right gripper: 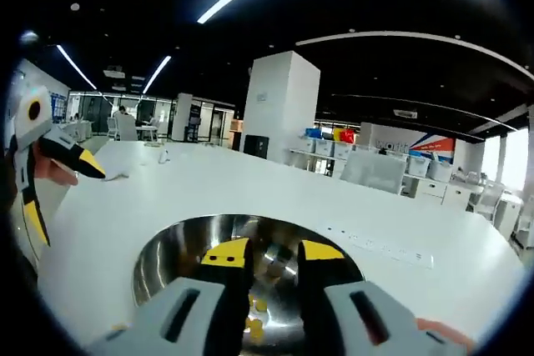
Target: Pick up the QQ candy scattered on the table and place it into the stainless steel bowl on the table
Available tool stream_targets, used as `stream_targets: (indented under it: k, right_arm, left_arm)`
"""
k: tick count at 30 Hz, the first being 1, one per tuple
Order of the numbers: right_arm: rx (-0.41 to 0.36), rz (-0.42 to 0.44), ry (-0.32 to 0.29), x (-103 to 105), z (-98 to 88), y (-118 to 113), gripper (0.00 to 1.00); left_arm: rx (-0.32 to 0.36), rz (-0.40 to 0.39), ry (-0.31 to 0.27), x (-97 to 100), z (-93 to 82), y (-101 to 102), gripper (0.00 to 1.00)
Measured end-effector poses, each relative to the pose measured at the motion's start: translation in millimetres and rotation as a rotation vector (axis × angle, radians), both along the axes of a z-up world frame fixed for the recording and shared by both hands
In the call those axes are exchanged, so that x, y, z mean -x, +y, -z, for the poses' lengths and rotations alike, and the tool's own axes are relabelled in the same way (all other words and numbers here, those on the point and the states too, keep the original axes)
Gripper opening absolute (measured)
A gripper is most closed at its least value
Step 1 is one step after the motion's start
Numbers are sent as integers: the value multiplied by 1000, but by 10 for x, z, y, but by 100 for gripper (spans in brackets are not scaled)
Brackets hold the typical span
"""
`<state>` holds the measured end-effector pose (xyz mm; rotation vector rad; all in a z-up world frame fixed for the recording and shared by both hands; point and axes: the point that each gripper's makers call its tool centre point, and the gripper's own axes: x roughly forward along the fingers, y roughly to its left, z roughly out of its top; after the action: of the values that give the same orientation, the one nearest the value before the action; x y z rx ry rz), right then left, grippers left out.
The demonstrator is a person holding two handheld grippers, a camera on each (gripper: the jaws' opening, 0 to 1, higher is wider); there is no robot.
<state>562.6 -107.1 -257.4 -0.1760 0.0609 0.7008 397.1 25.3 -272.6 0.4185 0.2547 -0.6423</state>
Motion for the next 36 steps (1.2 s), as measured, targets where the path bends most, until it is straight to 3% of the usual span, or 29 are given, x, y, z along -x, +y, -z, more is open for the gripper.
stream_targets:
  k: [11,17,20,25,29,32,36]
  right_arm:
    - [8,5,-22,74,-53,-11,21]
    - [-24,-5,-85,211,-350,-24,21]
    - [-87,-15,-138,386,-666,-11,21]
    - [-181,-107,-240,866,-1170,105,21]
    - [-162,-198,-280,1212,-1252,208,20]
    - [-113,-221,-312,1361,-1232,242,20]
    - [-106,-261,-316,1526,-1184,284,20]
  left_arm:
    - [1,4,-1,14,-3,-16,77]
    - [-6,1,-1,19,0,1,77]
    - [-5,-3,-5,13,-18,12,77]
    - [-4,-5,-6,2,-20,7,77]
    - [-5,6,-4,6,-11,-34,77]
    - [-7,10,-6,5,-22,-46,77]
    - [-11,8,-13,-3,-47,-35,77]
